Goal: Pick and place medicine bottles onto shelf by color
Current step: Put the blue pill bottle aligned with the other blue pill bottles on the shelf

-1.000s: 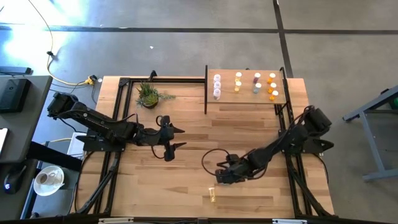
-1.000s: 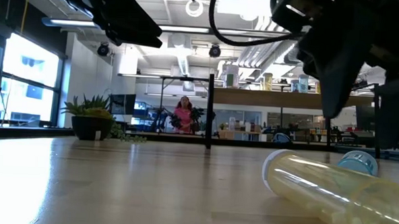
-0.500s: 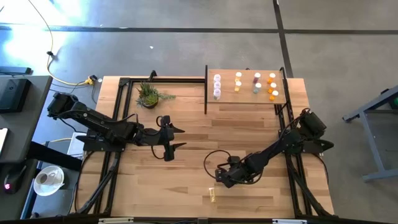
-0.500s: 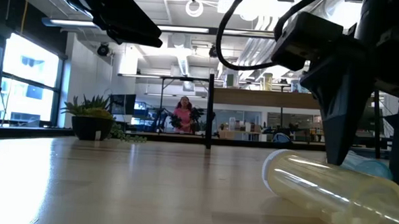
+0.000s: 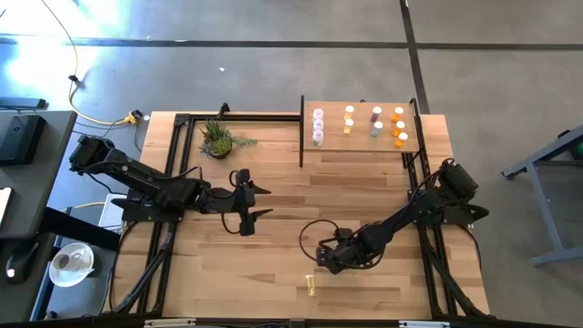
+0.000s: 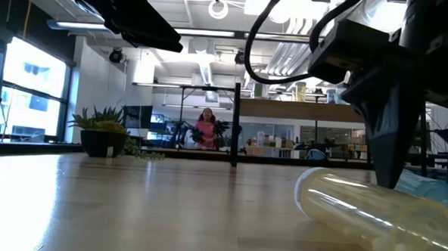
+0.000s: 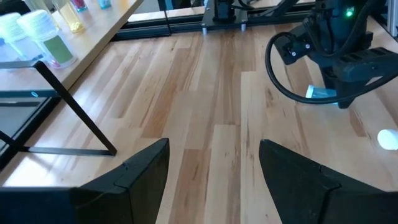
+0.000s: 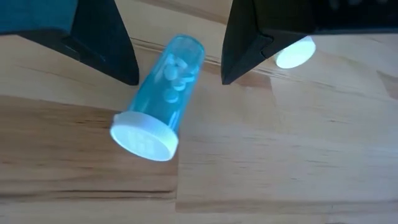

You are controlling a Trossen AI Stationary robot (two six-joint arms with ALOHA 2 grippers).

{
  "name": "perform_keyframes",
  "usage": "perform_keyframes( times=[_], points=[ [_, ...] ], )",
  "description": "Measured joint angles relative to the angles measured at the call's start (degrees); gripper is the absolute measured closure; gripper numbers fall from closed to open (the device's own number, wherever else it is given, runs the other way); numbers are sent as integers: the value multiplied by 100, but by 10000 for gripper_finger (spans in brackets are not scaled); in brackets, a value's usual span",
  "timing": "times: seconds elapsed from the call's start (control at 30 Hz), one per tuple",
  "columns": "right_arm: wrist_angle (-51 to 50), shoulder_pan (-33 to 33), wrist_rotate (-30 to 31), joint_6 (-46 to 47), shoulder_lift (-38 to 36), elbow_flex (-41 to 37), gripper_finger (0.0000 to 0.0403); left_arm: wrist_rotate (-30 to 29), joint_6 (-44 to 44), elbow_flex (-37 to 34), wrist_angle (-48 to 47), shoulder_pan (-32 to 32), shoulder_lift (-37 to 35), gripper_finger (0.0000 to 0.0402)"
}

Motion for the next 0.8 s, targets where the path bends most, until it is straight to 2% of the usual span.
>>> perform_keyframes(
  times=[0.13, 0.4, 0.6, 0.8],
  points=[
    [-59, 2, -49, -1, 0, 0, 190, 17, 24, 0, 0, 0, 0, 163],
    [-179, 11, 58, -82, 0, -9, 267, 38, 22, -2, 0, 0, 0, 163],
    [-153, 15, 124, -370, 0, -11, 310, 41, 23, -1, -1, 0, 0, 163],
    [-125, 17, 189, -922, -9, 17, 322, 172, 24, 0, -7, 0, 0, 163]
  ],
)
